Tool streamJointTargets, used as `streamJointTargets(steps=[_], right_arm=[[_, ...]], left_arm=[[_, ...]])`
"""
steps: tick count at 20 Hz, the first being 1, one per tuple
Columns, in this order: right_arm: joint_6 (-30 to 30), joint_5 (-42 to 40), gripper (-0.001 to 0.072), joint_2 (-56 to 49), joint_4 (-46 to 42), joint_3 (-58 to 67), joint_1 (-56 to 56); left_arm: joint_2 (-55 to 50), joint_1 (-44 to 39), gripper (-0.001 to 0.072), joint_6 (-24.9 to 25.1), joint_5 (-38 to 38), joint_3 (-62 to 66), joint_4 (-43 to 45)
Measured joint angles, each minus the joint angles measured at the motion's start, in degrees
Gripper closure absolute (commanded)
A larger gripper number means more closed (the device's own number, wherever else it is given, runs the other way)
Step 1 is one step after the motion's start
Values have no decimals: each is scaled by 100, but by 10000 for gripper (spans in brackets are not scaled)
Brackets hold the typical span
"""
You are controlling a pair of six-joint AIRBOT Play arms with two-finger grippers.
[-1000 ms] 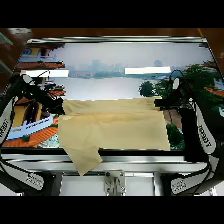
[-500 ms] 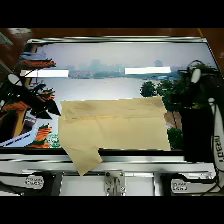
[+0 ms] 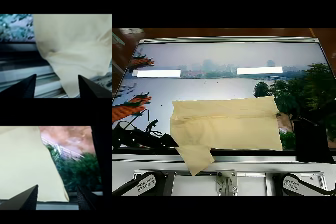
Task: Fold the shirts.
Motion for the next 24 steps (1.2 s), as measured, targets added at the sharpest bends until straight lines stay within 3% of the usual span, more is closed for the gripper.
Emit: streamJointTargets(steps=[4,6,7,9,11,12,24], right_arm=[[-39,-50,120,35,195,-83,-74],[-46,-55,120,46,219,-96,-105],[-50,-61,120,46,240,-103,-103],[-50,-61,120,52,260,-107,-105],[-50,-61,96,52,251,-136,-107],[-48,-55,32,52,225,-201,-107],[-321,-203,33,55,59,-2406,-109]], left_arm=[[-177,-210,128,146,308,-273,-251],[-334,-413,191,181,411,-321,-332],[-400,-518,267,203,439,-337,-354],[-494,-717,527,243,623,-354,-387],[-551,-824,638,264,719,-365,-402],[-570,-863,665,284,752,-367,-411],[-599,-949,666,503,590,-363,-428]])
